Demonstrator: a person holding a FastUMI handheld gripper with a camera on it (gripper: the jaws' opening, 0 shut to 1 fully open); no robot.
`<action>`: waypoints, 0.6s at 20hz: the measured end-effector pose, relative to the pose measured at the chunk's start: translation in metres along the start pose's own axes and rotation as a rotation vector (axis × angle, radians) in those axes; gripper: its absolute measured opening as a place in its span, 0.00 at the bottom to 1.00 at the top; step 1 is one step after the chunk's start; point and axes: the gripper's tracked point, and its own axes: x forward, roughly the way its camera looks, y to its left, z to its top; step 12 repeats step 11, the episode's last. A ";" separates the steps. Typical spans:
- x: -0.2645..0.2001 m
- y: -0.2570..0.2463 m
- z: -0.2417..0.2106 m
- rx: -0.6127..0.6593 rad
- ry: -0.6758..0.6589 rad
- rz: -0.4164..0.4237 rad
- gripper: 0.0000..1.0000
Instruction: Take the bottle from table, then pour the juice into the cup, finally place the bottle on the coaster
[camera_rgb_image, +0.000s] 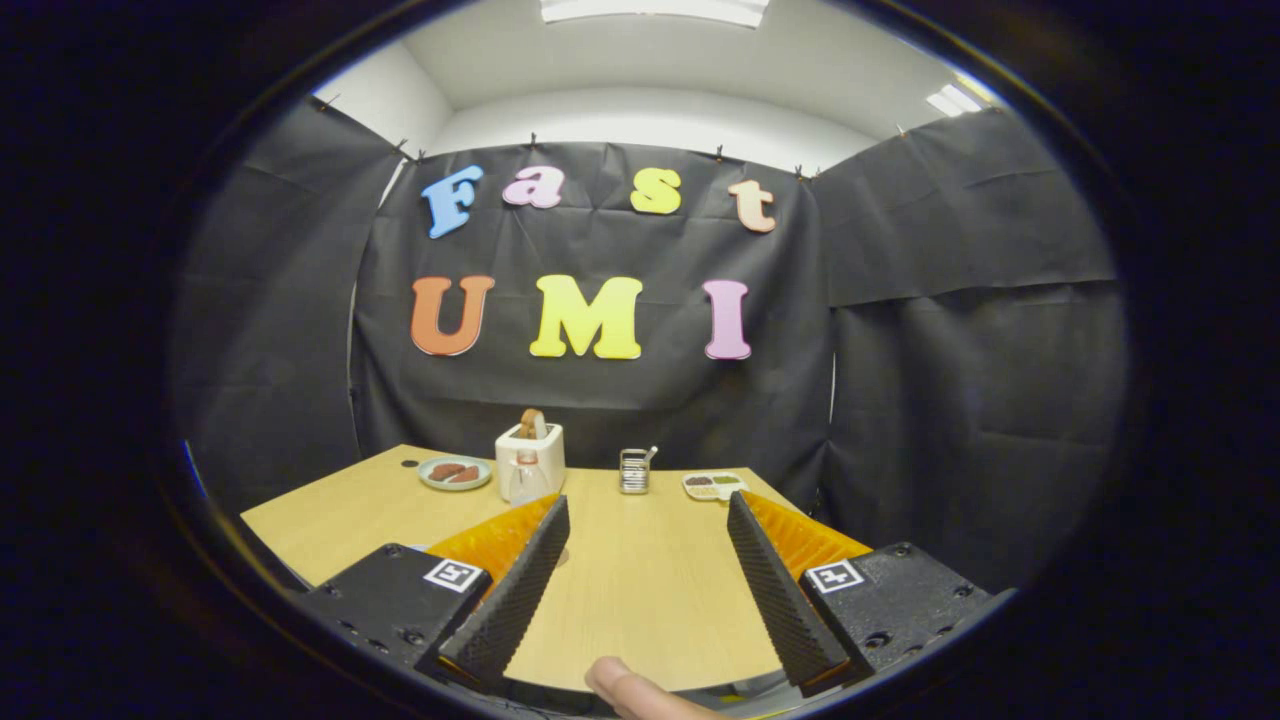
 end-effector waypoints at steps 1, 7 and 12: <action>0.002 -0.006 -0.001 0.001 -0.005 0.002 1.00; 0.054 -0.061 -0.028 0.034 0.029 -0.035 1.00; 0.066 -0.073 -0.039 0.021 0.056 -0.035 1.00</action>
